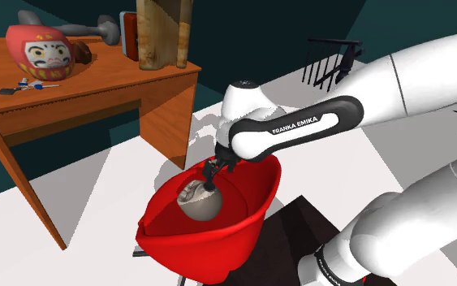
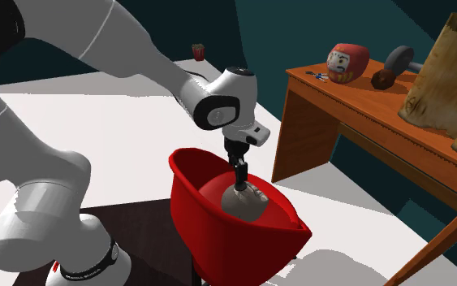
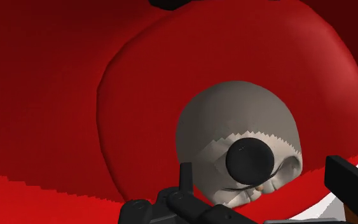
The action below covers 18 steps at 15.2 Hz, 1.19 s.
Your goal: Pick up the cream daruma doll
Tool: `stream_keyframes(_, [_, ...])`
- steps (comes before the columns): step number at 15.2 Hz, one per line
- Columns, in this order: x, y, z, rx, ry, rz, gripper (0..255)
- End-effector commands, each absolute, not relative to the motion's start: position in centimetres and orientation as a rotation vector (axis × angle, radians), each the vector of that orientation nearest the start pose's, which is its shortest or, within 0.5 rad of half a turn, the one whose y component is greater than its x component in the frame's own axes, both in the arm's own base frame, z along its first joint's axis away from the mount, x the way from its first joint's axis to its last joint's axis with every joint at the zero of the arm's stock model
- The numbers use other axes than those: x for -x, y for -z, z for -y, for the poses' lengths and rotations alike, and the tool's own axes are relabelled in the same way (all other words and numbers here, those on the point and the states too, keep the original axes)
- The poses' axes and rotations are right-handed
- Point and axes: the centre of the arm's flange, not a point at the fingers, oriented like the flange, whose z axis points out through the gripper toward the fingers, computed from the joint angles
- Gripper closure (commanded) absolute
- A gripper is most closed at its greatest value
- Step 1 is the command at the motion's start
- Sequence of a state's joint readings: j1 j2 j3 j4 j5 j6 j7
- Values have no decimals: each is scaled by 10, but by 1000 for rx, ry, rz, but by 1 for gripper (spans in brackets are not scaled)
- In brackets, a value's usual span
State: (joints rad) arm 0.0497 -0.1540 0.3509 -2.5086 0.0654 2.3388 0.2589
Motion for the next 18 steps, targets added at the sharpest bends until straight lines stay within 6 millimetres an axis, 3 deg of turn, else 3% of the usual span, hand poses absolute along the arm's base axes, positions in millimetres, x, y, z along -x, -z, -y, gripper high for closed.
stream_keyframes(1, [-426, -308, -183, 3159, -19, 145, 0])
stream_keyframes(10, [-433, -255, -190, 3165, -11, 146, 0])
stream_keyframes(12, [-433, -252, -190, 3165, -11, 146, 0])
stream_keyframes(13, [-433, -252, -190, 3165, -11, 146, 255])
stream_keyframes(18, [-433, -252, -190, 3165, -12, 146, 255])
